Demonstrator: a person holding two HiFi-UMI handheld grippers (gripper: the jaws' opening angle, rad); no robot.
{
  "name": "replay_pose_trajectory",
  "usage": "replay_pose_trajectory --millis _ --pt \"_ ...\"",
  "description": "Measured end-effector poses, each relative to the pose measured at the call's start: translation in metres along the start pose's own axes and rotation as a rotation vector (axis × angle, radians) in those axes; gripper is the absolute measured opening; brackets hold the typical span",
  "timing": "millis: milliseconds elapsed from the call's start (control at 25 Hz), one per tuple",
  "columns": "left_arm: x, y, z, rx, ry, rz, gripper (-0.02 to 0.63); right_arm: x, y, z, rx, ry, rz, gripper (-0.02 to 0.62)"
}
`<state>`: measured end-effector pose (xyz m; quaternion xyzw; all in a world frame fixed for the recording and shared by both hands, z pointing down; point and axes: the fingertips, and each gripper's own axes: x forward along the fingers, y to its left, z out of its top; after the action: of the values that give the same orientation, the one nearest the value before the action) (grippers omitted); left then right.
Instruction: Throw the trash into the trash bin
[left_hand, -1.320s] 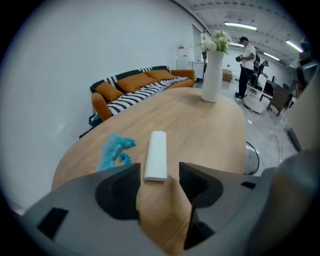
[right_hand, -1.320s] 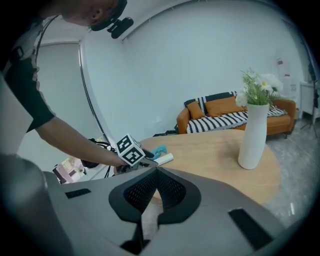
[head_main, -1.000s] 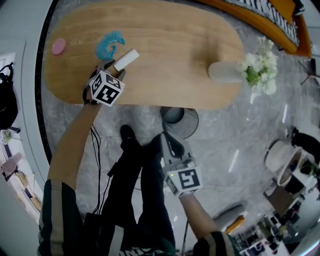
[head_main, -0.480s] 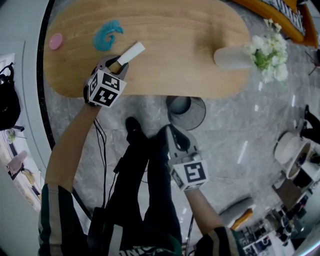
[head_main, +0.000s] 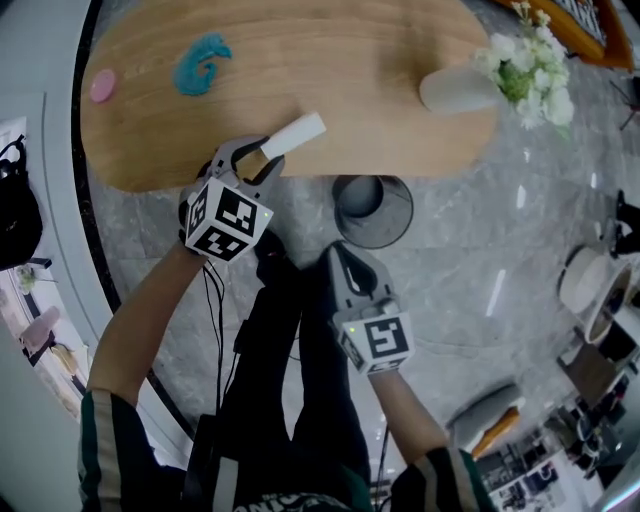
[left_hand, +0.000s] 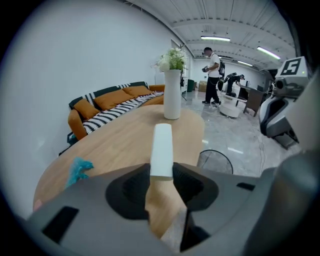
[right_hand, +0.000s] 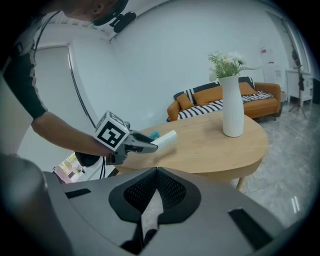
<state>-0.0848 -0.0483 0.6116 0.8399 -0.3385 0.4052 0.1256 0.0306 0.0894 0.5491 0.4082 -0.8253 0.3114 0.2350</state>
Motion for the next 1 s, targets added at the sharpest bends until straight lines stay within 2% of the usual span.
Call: replay_pose_trajectory --millis 240,560,720,920,1000 --pt "0.008 -0.071 0.008 0.069 -0.031 -0.101 0.144 -0.017 -0.023 -0.018 0.051 -0.023 -0.059 0.0" --pt "0.04 -0.148 -0.008 0.167 -0.014 -0.208 0.146 -0.034 -0.048 -0.048 0.084 -0.032 -0.089 0.0" --pt "0.069 -0.183 -0.034 0.151 0.025 -0.258 0.146 -0.04 -0.06 -0.068 0.092 0.032 -0.109 0.0" --pt "0.112 -0.211 -0.06 0.112 0.093 -0.25 0.146 -0.04 -0.081 -0.094 0.134 0.051 -0.14 0.0" --pt "0.128 -0.22 -0.072 0.101 0.131 -0.244 0.146 -0.04 -0.089 -0.1 0.144 0.024 -0.143 0.0"
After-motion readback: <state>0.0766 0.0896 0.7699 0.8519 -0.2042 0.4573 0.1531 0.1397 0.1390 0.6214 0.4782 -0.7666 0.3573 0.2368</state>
